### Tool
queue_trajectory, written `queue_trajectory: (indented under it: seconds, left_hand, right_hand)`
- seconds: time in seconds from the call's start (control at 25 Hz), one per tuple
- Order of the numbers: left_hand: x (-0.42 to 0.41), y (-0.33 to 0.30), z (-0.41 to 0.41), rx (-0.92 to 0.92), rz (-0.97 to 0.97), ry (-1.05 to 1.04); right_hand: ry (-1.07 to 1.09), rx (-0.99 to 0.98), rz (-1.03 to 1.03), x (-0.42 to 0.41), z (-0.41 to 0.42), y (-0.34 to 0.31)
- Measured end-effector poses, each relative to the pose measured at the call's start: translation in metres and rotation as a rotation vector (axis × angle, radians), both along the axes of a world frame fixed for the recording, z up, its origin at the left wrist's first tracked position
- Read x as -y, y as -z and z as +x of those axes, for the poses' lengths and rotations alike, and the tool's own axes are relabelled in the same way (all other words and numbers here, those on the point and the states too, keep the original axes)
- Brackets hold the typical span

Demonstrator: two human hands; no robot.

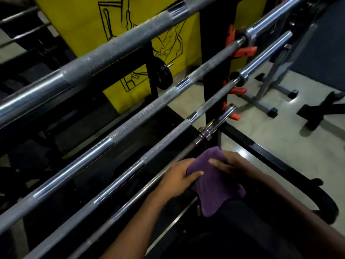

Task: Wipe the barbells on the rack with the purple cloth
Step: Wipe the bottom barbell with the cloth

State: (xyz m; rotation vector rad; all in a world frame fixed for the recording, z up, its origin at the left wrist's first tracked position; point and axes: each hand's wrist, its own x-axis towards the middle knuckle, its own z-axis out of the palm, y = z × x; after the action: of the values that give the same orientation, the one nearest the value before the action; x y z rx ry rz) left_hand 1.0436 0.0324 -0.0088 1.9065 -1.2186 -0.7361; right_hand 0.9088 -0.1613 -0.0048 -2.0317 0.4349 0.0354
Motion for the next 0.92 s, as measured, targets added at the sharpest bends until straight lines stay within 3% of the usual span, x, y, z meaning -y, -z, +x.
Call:
queue_trajectory:
  seconds: [0.12, 0.2, 0.28, 0.36, 0.48, 0.56, 0.64, 0.72, 0.8, 0.92]
  left_hand:
    - [0.009, 0.001, -0.010, -0.075, 0.083, 0.009]
    - [0.009, 0.004, -0.016, 0.019, 0.181, 0.071]
    - [0.011, 0.009, -0.019, 0.147, 0.270, 0.103]
    - [0.015, 0.009, -0.026, 0.223, 0.312, 0.116]
    - [0.016, 0.000, -0.036, 0.111, 0.308, 0.282]
    - [0.000, -0.005, -0.024, 0.223, 0.224, 0.299]
    - [-0.029, -0.001, 0.010, 0.521, 0.118, 0.142]
    - [-0.065, 0.003, 0.055, 0.693, 0.168, -0.049]
    - [-0.095, 0.009, 0.093, 0.725, 0.306, -0.049]
    - [-0.112, 0.017, 0.119, 0.609, 0.422, 0.054]
  right_hand:
    - [0.322, 0.094, 0.476, 0.005, -0.022, 0.023]
    - [0.517, -0.037, 0.679, -0.009, -0.037, 0.046]
    - [0.655, -0.271, 1.018, -0.030, -0.042, 0.067]
    - [0.657, -0.361, 1.367, -0.048, -0.036, 0.075]
    - [0.668, -0.258, 1.382, -0.057, -0.009, 0.063]
    - [0.779, -0.073, 1.231, -0.052, 0.007, 0.066]
    - [0.732, 0.074, 0.700, -0.035, 0.024, 0.072]
    - [0.422, 0.113, 0.023, -0.013, 0.044, 0.092]
    - [0.161, 0.077, -0.516, 0.006, 0.075, 0.121]
    - [-0.150, -0.114, -0.840, 0.015, 0.114, 0.156]
